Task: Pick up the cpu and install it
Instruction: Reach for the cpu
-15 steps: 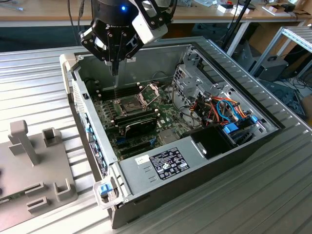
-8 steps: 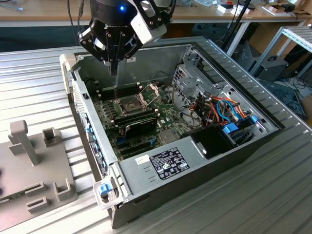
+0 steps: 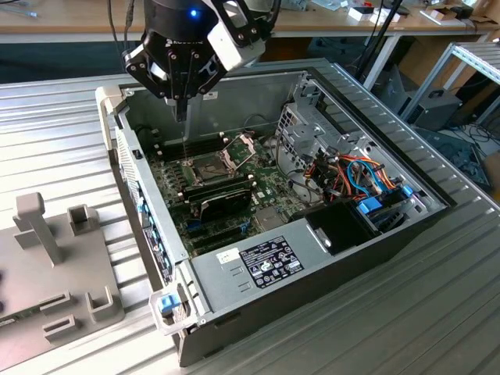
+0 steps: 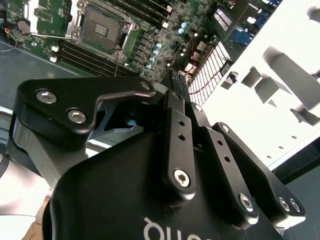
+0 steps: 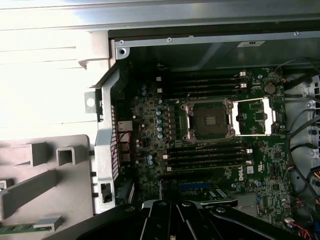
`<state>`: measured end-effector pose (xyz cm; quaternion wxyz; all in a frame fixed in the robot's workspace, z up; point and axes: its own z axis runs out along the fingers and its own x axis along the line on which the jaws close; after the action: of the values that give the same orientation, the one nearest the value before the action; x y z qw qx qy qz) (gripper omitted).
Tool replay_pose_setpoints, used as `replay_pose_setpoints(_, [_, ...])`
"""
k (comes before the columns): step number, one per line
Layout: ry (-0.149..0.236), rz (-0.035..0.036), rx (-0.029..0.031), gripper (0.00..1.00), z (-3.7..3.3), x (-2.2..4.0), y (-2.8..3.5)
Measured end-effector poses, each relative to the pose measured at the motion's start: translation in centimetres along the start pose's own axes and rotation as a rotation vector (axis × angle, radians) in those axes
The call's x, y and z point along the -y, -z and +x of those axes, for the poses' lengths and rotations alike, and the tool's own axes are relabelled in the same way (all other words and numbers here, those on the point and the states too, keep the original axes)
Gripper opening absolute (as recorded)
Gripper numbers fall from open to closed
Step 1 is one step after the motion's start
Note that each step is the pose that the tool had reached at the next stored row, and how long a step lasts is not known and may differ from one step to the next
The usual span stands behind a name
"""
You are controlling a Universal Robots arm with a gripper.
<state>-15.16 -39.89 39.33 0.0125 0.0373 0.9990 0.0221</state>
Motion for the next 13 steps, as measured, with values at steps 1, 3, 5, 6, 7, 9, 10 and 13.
replay_pose_setpoints(1, [0.0,-0.0001,0.0,0.11,0.03,0.0,0.0])
replay_pose_setpoints(3, [0.0,-0.0001,0.0001,0.11,0.1,0.01,0.0])
replay_pose_setpoints(5, [0.0,0.0,0.0,0.11,0.21,0.01,0.0])
replay_pose_setpoints(6, [0.0,-0.0001,0.0001,0.11,0.26,0.02,0.0])
replay_pose_setpoints(7, [0.0,-0.0001,0.0001,0.11,0.3,0.02,0.0])
replay_pose_setpoints(9, [0.0,-0.0001,0.0,0.11,0.38,0.03,0.01])
replay_pose_setpoints(10, [0.0,0.0,0.0,0.11,0.4,0.03,0.01])
replay_pose_setpoints(13, [0.0,0.0,0.0,0.11,0.44,0.03,0.01])
